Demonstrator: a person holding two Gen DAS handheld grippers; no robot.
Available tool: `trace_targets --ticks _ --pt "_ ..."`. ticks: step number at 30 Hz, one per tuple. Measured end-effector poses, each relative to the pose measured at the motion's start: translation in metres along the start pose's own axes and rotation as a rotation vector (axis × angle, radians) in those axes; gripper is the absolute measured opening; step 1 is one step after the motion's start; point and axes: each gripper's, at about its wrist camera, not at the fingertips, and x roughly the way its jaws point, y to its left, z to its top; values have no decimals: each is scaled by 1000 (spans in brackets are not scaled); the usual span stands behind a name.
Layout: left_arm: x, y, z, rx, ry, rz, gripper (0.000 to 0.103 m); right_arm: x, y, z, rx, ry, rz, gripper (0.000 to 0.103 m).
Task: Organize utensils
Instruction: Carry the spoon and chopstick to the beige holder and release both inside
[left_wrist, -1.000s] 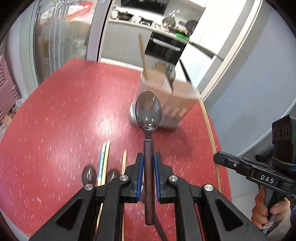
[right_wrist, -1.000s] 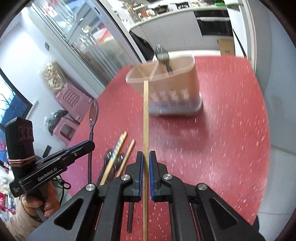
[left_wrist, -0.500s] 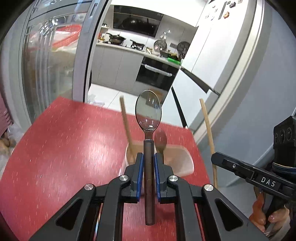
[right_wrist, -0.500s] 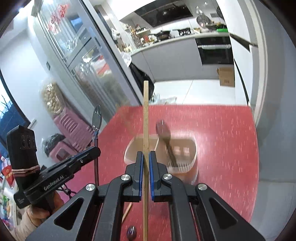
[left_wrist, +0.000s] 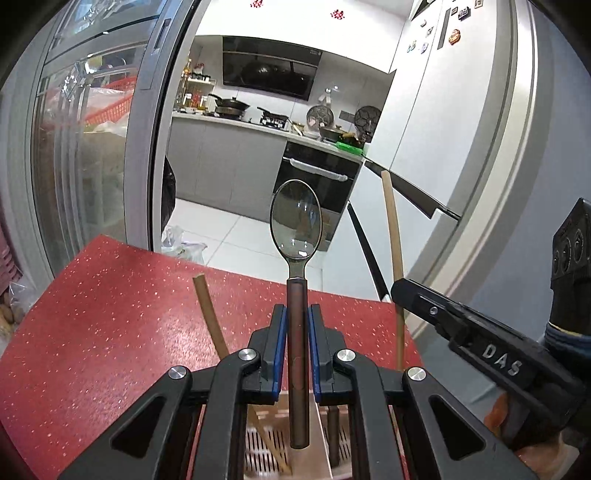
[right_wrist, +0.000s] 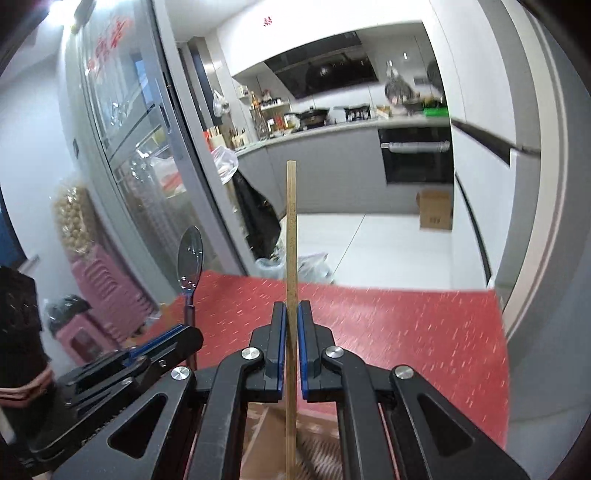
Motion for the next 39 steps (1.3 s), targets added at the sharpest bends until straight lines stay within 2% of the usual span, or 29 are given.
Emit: trace_targets --ticks 6,12,19,26,37,39 --pt "13 2 -22 41 -62 35 38 12 8 -26 -133 -89 -73 6" --pt "19 -1 -41 92 -58 63 38 21 7 -51 -150 -82 -80 6" --pt "7 -9 -59 170 -48 106 38 9 11 -76 -197 -81 -72 6" --pt "4 -6 -63 170 -3 120 38 3 14 -75 -199 -67 -54 7" --pt "-35 5 -63 108 -14 125 38 11 22 -66 -210 9 19 7" --pt "-42 10 -65 91 -13 133 38 12 27 -66 -235 -1 14 7"
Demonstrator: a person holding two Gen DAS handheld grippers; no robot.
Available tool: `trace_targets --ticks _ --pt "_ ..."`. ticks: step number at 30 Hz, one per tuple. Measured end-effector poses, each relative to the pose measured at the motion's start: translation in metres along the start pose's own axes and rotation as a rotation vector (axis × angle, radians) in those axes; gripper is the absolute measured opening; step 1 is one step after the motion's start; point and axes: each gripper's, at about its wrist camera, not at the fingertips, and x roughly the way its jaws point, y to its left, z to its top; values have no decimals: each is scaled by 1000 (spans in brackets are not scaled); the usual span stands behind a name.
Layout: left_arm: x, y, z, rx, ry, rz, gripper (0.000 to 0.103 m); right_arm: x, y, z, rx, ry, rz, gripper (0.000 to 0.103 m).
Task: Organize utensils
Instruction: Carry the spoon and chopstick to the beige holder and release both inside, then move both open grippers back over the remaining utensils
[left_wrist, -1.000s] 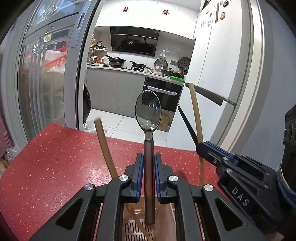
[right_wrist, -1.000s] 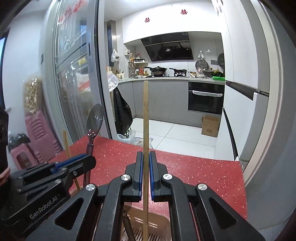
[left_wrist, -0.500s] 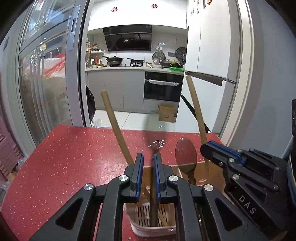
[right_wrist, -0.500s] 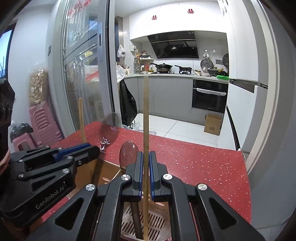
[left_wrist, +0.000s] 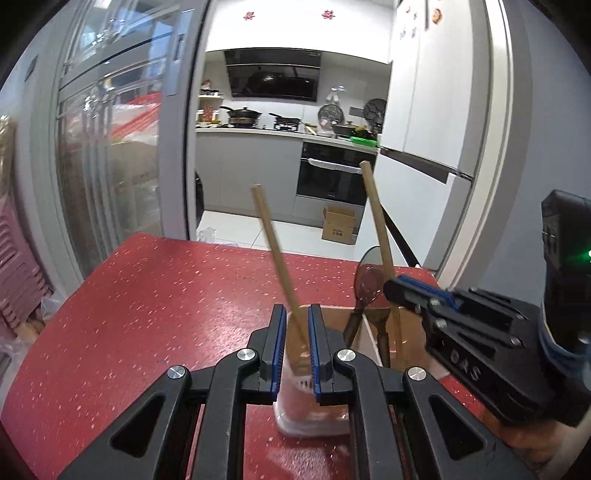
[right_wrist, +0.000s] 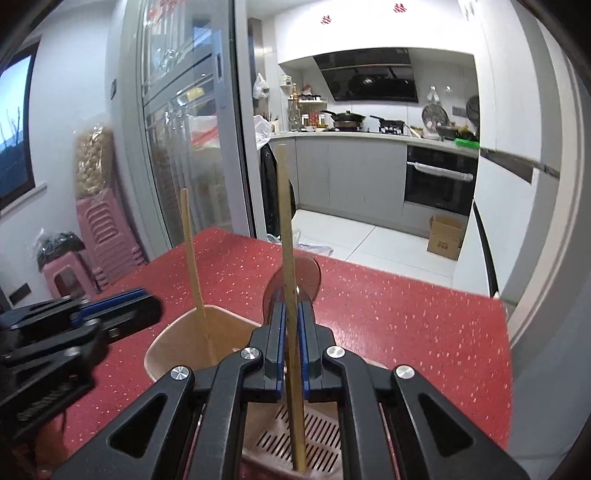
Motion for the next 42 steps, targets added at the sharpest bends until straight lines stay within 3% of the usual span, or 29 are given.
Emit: trace_targets --ticks 7,10,11,13,15,17,19,22,25,26,27,28,29,33,40,42 --pt "-13 21 -15 -40 42 43 38 -1 30 -4 -234 -55 -20 7" --pt "-15 31 -19 -65 66 52 38 -10 31 -8 -223 -43 -17 10" --pt "-16 33 -20 -68 72 54 38 -16 29 -6 -192 -41 -12 13" --pt "-18 35 -22 -67 88 57 38 -24 23 -2 -136 -30 -15 36" --pt "-22 35 -25 -60 108 63 38 -36 15 3 -63 -27 4 45" --pt "-27 33 -27 -47 121 65 38 -49 12 5 -17 -12 30 48" --pt "-33 32 -31 -30 146 70 38 -58 13 1 6 8 35 63" --pt "-42 30 -42 -3 212 64 38 -72 16 -13 59 79 59 76" --pt "-59 33 -57 18 241 56 39 -82 24 -37 127 188 62 78" --pt "-66 37 -64 17 246 53 43 -84 25 -45 143 214 63 78" --pt "-72 40 -69 15 251 51 75 -87 28 -54 163 243 66 78" --pt "-78 44 -74 13 256 57 98 -90 32 -66 185 284 72 78" --pt "-87 49 -82 7 245 84 103 -91 36 -76 199 317 78 78" --pt "-105 61 -105 23 263 108 103 -93 57 -112 200 413 73 78" --pt "-103 90 -158 22 441 144 103 -85 98 -165 177 590 60 78" --pt "-104 92 -165 29 458 146 103 -81 106 -173 172 629 47 77"
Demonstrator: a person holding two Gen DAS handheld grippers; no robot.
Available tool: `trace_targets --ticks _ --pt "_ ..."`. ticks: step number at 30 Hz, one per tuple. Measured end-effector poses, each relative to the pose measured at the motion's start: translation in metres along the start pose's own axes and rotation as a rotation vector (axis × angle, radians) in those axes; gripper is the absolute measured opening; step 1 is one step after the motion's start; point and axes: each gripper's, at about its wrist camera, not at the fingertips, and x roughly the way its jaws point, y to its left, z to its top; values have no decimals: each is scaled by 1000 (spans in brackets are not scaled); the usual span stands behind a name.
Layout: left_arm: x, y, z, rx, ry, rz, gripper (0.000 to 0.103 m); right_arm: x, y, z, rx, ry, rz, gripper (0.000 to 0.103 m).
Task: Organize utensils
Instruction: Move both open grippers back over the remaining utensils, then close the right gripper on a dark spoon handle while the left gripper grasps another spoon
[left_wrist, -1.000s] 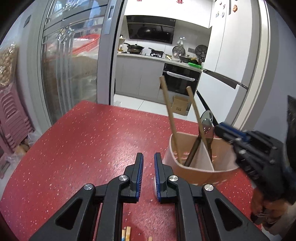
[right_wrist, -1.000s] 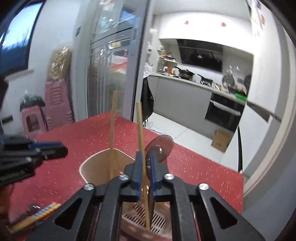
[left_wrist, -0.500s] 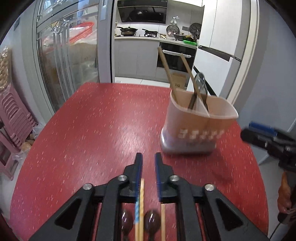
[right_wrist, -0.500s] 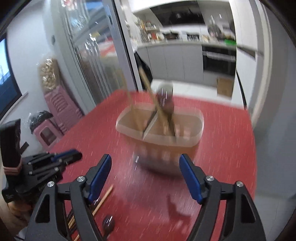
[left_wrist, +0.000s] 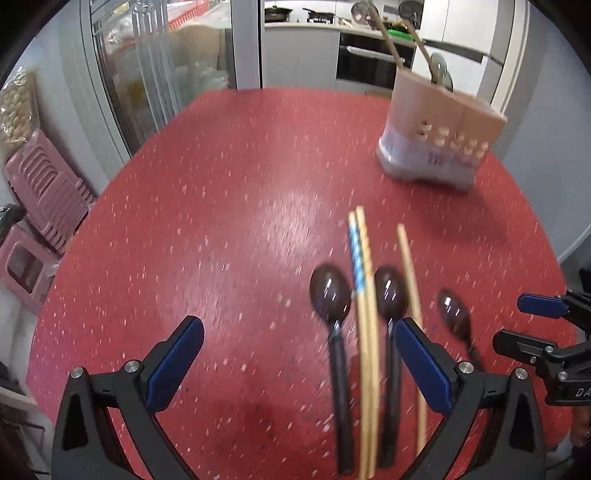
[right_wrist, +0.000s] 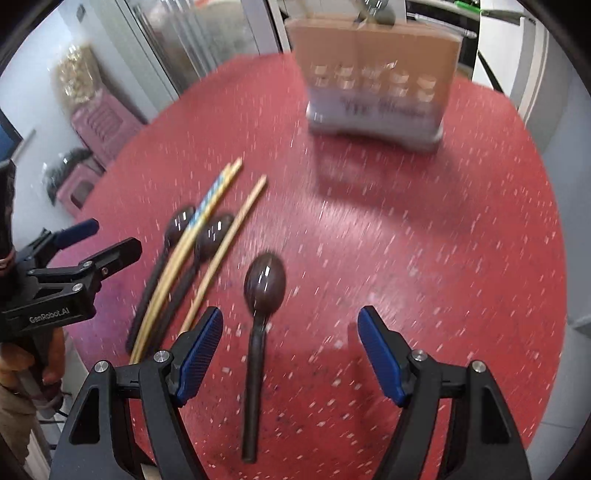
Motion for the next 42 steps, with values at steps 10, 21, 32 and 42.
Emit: trace_targets --ticks 10,21,32,42 --pt "12 2 -17 8 32 9 103 33 38 -7 -61 97 -185 61" --pt "39 21 -15 -43 116 4 103 34 46 -4 -88 100 -173 38" --pt "49 13 -10 -2 147 21 103 30 43 -6 -93 99 -157 38" --pt "48 -2 6 98 208 -16 91 35 46 5 -118 171 -160 36"
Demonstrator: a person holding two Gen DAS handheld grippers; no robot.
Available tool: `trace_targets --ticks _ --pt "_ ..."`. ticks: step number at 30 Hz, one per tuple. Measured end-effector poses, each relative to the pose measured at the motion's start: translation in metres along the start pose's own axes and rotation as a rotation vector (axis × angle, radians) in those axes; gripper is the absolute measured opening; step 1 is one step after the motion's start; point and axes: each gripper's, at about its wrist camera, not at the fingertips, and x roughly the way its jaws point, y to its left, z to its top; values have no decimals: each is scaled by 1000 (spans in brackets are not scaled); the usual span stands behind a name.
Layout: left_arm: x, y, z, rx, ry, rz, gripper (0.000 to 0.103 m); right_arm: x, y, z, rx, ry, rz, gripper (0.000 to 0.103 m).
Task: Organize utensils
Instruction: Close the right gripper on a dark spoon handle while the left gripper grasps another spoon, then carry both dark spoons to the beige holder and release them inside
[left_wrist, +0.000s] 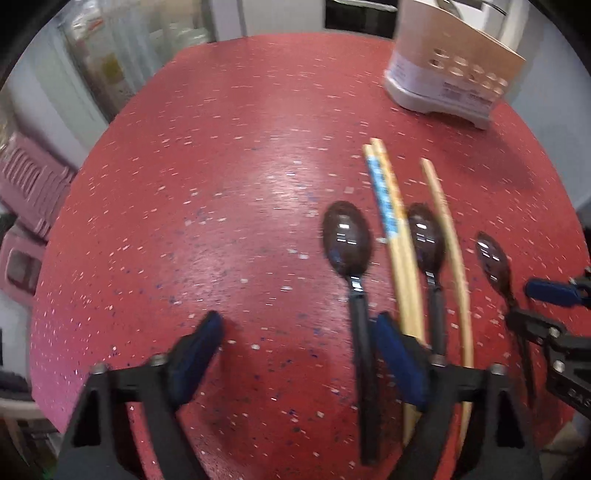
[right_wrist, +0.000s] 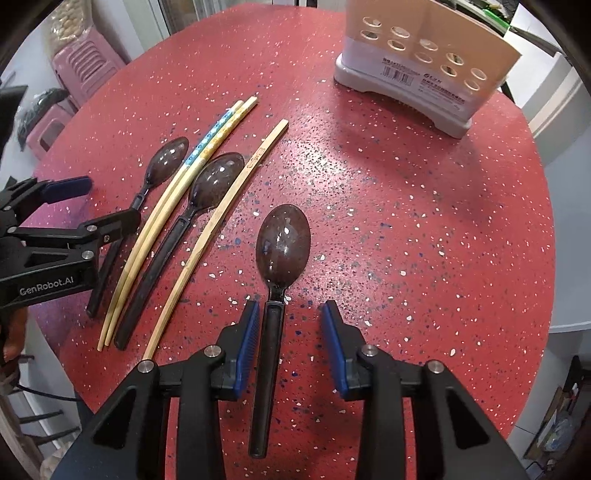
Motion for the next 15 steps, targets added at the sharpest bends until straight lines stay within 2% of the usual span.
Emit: trace_targets --ticks 1,2,3,8,11,15 --pt "-1 -5 3 19 16 -17 85 0 0 1 -7 5 -1 30" --pt "-1 -10 5 35 29 -27 74 -1 1 1 -15 4 7 25" --pt "-2 -15 8 53 41 -31 65 -1 1 2 -17 5 18 14" --pt "0 -39 21 140 104 -36 39 -2 -5 1 -11 0 62 12" --pt "0 -45 26 161 109 -23 38 -4 -15 -2 22 -7 125 12" --pt "-8 -34 17 91 48 -65 38 -9 -29 -9 53 -48 202 12"
